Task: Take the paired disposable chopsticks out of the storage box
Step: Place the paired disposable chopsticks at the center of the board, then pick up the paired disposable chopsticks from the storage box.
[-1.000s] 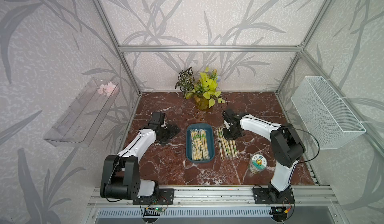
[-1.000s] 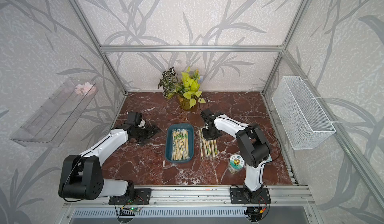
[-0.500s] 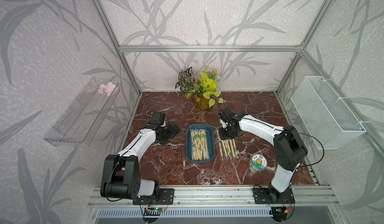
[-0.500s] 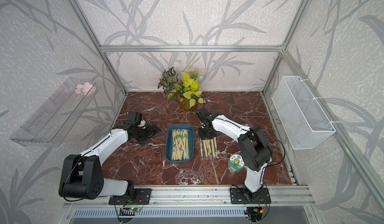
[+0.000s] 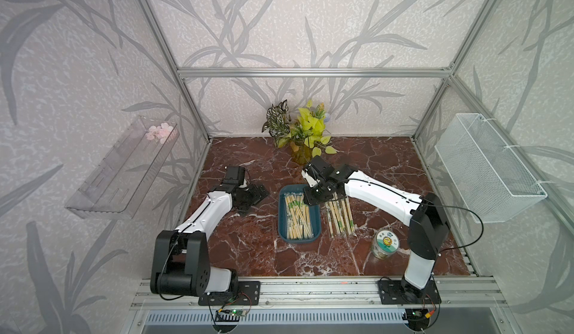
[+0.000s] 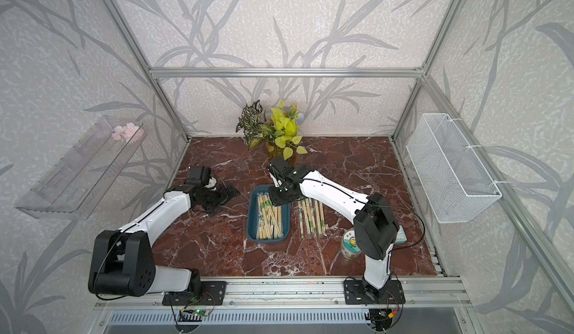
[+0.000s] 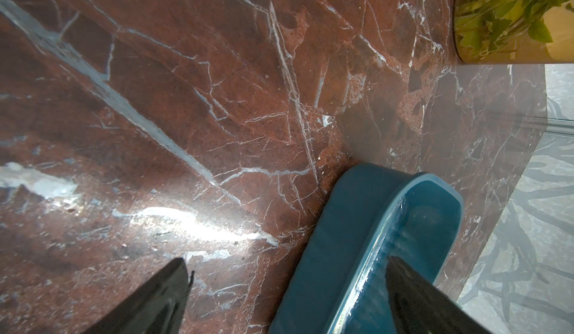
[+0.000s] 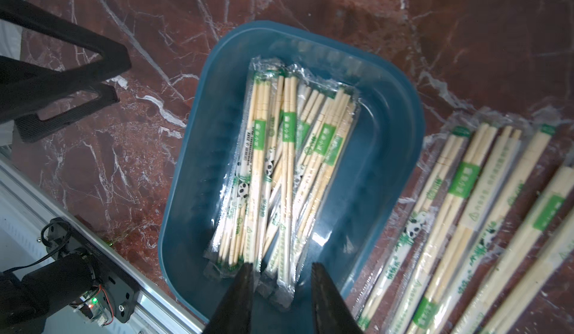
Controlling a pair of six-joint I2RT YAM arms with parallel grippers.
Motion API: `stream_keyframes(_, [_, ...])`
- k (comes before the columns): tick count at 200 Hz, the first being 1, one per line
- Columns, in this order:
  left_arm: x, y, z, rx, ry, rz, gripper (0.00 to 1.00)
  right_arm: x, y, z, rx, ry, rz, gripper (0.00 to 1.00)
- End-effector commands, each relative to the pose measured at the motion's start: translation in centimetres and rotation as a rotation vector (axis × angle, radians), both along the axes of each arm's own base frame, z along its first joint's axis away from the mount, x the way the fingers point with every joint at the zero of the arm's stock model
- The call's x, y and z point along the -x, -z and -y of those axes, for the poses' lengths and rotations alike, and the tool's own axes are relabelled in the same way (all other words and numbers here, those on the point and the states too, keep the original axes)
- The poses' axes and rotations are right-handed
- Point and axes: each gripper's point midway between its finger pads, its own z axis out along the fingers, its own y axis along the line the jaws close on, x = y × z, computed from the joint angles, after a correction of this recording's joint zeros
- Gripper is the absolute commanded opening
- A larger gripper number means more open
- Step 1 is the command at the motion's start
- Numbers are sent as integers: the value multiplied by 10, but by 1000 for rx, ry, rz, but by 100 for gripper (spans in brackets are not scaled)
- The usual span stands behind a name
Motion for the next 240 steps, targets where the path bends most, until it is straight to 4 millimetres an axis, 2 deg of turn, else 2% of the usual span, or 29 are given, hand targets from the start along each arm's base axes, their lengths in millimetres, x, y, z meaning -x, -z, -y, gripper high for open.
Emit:
stream_keyframes(1, [-8, -11, 0, 14, -2, 23, 99, 8, 27, -6, 68, -38, -46, 33])
stream_keyframes(27, [-6, -10, -3, 7, -7, 18, 99, 8, 45, -16, 100, -65, -58, 32])
stream_keyframes(73, [-4, -9, -8, 8, -16, 13, 99, 7, 72, -21, 168, -102, -78, 30])
stream_keyframes(135, [0, -5, -11, 16, -24, 6, 99, 4, 91, -24, 209, -109, -91, 23])
stream_keyframes(240, [2, -4, -13, 25, -31, 5, 99, 3, 117, -21, 266, -118, -125, 22])
